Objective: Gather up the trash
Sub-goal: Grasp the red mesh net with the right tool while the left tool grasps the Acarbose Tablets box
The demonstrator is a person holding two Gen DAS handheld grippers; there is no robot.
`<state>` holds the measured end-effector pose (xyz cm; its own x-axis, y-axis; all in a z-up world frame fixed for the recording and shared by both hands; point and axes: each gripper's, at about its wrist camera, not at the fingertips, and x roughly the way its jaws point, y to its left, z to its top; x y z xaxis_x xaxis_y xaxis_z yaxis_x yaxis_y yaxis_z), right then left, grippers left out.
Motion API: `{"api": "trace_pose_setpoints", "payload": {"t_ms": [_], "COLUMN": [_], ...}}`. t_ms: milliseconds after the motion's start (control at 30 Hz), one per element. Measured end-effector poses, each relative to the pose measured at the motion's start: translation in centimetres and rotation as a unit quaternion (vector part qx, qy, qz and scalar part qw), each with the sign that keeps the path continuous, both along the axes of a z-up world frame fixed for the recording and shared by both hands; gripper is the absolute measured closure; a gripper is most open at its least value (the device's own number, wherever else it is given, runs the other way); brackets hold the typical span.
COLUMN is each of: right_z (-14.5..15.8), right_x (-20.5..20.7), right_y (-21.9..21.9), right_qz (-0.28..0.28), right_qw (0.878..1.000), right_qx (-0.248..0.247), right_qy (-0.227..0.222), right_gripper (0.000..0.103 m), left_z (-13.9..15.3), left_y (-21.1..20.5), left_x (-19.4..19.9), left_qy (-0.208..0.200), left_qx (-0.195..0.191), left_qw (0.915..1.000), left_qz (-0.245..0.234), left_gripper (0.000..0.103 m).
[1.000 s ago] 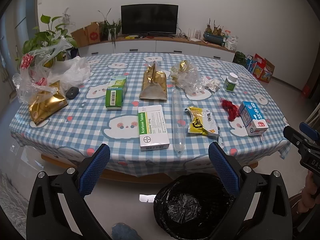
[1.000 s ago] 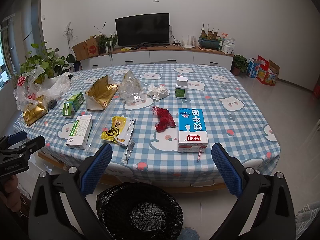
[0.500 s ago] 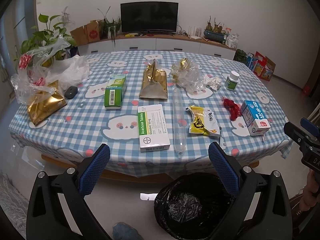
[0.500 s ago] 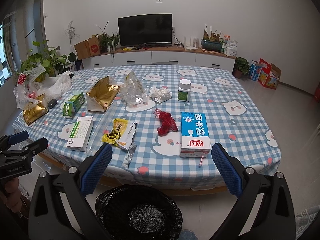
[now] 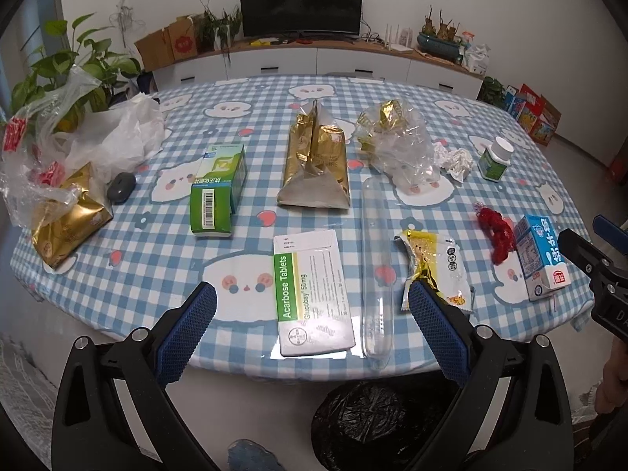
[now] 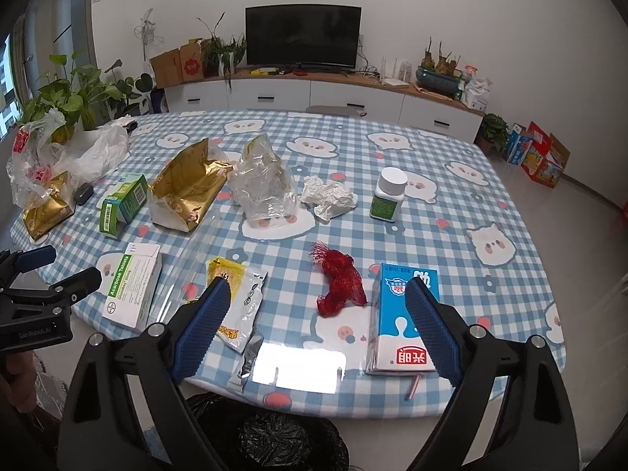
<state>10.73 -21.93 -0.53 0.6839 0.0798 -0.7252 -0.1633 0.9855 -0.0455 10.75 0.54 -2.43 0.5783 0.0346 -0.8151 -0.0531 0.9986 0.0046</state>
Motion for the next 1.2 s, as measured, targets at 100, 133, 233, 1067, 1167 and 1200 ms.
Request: {"api": "trace_pose_setpoints", "payload": {"t_ms": [100, 133, 233, 1067, 1167, 1200], "right_z": [-1.1, -1.4, -2.6, -8.5, -8.8, -8.9], "right_x": [1.9, 2.6, 4.3, 10.1, 10.4, 10.5], "right_y": [0.5, 0.6, 1.0, 0.6, 0.5, 0.4], "right_qz": [0.006, 0.009, 0.012, 0.002, -0.002, -0.003], "right_qw": [1.0, 1.0, 0.999, 0.99, 0.99, 0.99], "right_qx": [-0.002, -0.004, -0.012, -0.033, -0.035, -0.036], "right_qy": [0.02, 0.027, 0.046, 0.134, 0.137, 0.138], "right_gripper": [0.023, 0.026, 0.03, 0.071, 0.075, 0.075], "left_z": [-1.2, -1.6, -2.7, -7.8, -8.1, -8.2], "left_y": [0.4, 0.5, 0.9, 1.4, 1.4, 1.4], "left_x": [1.7, 2.1, 3.3, 7.1, 7.3, 7.3], "left_qy": [0.019, 0.029, 0.047, 0.122, 0.127, 0.13], "left_qx": [0.004, 0.0, 0.001, 0.003, -0.002, -0.004], "left_qw": [0.9998, 0.9996, 0.9988, 0.9921, 0.9914, 0.991], "left_qz": [0.005, 0.007, 0.012, 0.03, 0.029, 0.029], "left_gripper": [0.009, 0.01, 0.011, 0.028, 0.033, 0.035]}}
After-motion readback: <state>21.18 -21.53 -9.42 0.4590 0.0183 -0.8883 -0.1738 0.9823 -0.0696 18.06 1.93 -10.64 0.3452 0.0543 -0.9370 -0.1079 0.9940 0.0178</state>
